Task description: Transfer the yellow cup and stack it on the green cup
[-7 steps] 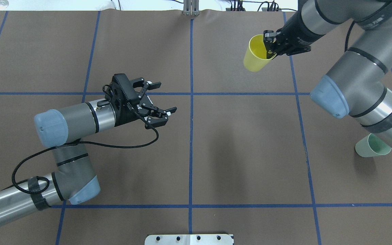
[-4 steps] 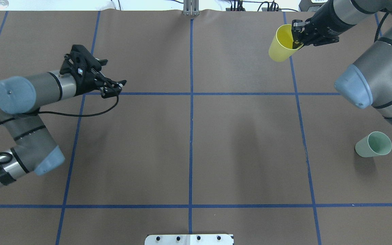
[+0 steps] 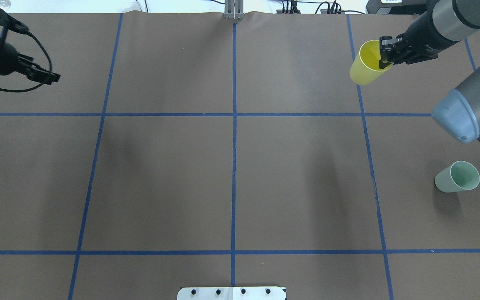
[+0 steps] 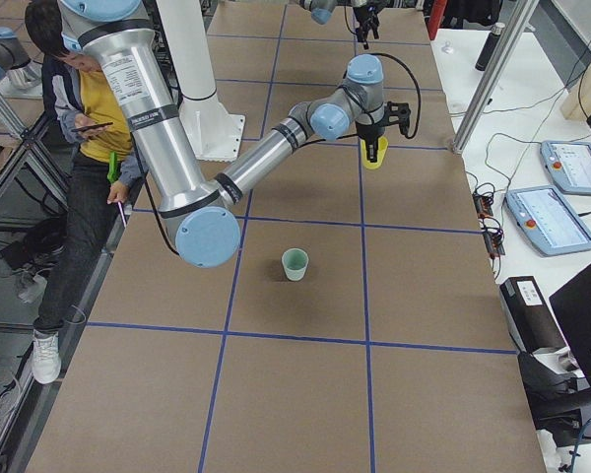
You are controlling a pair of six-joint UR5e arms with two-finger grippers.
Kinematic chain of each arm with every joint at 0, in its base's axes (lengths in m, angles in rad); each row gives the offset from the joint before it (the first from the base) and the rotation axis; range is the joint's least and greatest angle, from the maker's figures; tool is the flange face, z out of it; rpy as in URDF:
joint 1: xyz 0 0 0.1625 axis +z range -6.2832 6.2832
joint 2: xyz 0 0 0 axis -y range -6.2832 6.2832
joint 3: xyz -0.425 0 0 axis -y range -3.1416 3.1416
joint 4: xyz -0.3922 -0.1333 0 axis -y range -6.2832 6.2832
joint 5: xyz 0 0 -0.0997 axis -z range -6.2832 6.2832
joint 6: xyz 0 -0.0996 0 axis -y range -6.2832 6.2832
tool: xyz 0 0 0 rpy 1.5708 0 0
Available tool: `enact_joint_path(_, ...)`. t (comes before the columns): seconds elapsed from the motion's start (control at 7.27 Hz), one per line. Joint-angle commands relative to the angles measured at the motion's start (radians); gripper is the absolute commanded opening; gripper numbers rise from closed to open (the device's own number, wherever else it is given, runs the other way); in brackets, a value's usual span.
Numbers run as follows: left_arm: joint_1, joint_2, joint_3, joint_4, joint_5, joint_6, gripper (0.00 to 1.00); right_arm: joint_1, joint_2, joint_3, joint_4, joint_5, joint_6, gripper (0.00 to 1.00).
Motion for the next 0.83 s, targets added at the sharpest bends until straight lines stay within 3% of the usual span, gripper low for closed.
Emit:
enact_joint_path(0.0,-0.178,0.054,-0.005,0.154,-0.132,0.023,1.00,0.017,-0.044,0.043,0.001,0.001,-0.016,0.00)
enact_joint_path(0.41,-0.324,0.146,0.012,0.334,-0.125,0.100,1.00,0.079,-0.115,0.082,-0.001,0.095,-0.082,0.00)
enact_joint_path(0.55,-0.360,0.154,0.023,0.345,-0.125,0.238,1.00,0.088,-0.166,0.109,0.001,0.098,-0.136,0.00)
enact_joint_path(0.69,-0.366,0.153,0.032,0.486,-0.123,0.343,1.00,0.108,-0.232,0.137,0.001,0.104,-0.211,0.00)
